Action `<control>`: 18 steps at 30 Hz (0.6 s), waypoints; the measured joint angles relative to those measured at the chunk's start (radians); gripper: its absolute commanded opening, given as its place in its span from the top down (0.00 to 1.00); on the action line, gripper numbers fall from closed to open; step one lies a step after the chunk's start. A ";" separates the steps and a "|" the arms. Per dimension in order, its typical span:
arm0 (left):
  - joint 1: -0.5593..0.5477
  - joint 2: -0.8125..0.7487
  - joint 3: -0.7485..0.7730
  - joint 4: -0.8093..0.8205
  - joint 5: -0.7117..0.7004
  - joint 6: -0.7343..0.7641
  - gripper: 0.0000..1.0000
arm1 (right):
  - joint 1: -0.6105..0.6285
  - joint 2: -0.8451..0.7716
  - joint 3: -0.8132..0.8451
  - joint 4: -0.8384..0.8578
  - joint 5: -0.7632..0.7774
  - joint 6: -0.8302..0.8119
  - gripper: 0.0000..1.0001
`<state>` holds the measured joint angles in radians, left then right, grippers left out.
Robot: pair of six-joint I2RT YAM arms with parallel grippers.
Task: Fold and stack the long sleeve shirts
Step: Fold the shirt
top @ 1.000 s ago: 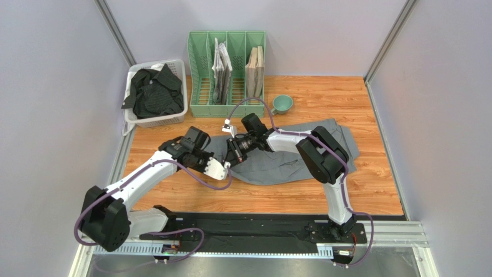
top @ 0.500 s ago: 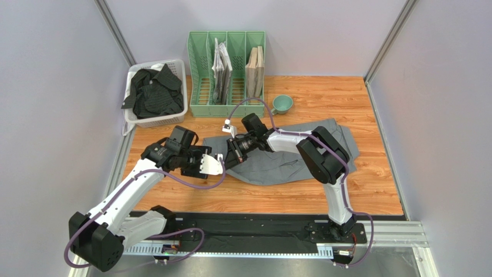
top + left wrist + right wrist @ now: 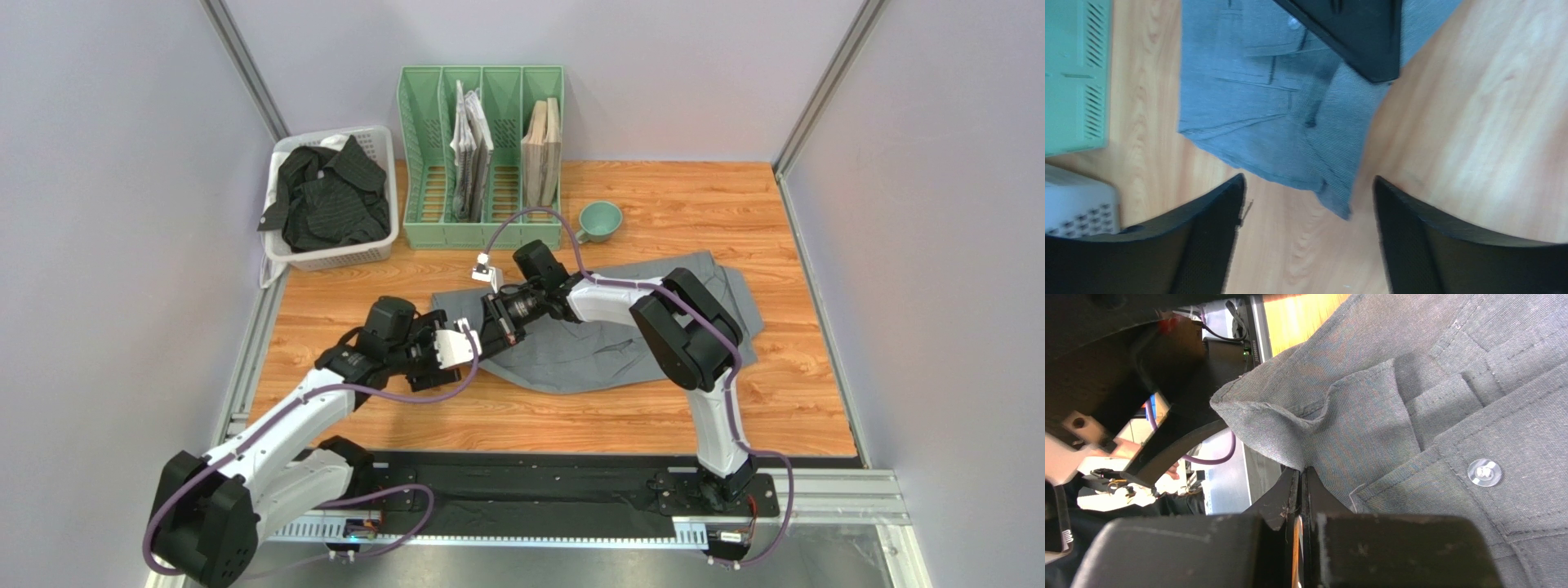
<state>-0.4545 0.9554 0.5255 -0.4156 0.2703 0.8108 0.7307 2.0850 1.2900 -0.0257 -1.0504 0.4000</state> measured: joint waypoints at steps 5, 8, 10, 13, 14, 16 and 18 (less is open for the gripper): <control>0.014 0.067 -0.029 0.134 -0.050 0.041 0.85 | 0.003 0.000 0.000 0.002 -0.008 0.005 1.00; 0.047 0.093 -0.029 0.163 -0.059 0.126 0.95 | 0.013 0.000 0.000 0.007 -0.008 0.012 0.92; 0.064 0.086 -0.029 0.151 -0.053 0.210 0.93 | 0.026 0.000 0.000 0.011 -0.006 0.016 0.75; 0.111 0.021 -0.033 0.073 -0.006 0.384 0.86 | 0.052 0.000 0.001 0.013 0.000 0.020 0.56; 0.140 -0.022 -0.037 0.032 0.011 0.461 0.83 | 0.061 0.000 0.002 0.009 0.003 0.020 0.50; 0.201 -0.108 -0.051 -0.037 0.034 0.590 0.70 | 0.074 0.000 0.009 -0.008 0.005 0.018 0.35; 0.265 -0.174 -0.067 -0.103 0.047 0.684 0.60 | 0.082 -0.006 0.019 -0.039 0.009 0.008 0.29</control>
<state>-0.1898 0.7811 0.4583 -0.5182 0.3176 1.4948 0.8127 2.0785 1.3087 -0.0643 -1.0416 0.4084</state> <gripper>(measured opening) 0.271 0.620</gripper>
